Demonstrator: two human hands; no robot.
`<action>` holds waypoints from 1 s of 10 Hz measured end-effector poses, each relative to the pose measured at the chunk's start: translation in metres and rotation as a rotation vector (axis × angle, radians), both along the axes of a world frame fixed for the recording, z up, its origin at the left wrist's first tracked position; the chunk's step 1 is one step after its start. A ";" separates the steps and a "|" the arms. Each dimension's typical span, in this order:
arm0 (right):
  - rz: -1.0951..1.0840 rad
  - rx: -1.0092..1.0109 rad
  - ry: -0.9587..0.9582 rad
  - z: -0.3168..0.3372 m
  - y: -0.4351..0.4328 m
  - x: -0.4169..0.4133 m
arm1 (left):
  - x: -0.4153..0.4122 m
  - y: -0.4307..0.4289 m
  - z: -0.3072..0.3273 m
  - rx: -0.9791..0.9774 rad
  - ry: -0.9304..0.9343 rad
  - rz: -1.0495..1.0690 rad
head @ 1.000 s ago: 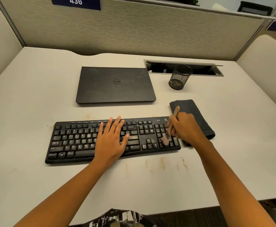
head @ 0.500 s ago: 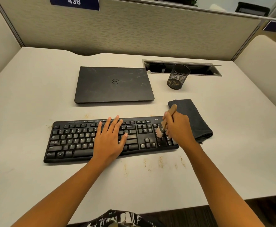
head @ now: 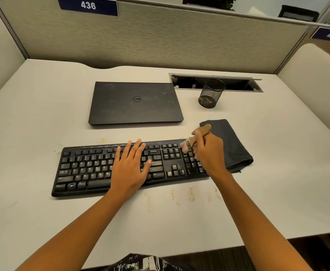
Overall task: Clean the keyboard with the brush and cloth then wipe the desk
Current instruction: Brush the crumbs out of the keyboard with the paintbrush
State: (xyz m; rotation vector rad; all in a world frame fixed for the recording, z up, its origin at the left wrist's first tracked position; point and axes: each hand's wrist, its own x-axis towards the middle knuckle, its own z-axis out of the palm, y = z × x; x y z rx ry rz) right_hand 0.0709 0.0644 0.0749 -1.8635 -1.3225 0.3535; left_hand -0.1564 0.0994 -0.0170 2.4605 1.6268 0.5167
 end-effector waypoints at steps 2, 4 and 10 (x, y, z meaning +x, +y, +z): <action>0.087 0.060 0.017 -0.007 0.008 -0.023 | 0.000 0.001 0.000 0.000 0.004 -0.003; -0.025 0.148 0.055 -0.012 0.013 -0.020 | 0.000 -0.001 0.001 -0.005 0.001 0.000; 0.036 -0.200 -0.292 0.013 0.010 0.034 | 0.000 0.000 0.001 -0.007 0.004 0.000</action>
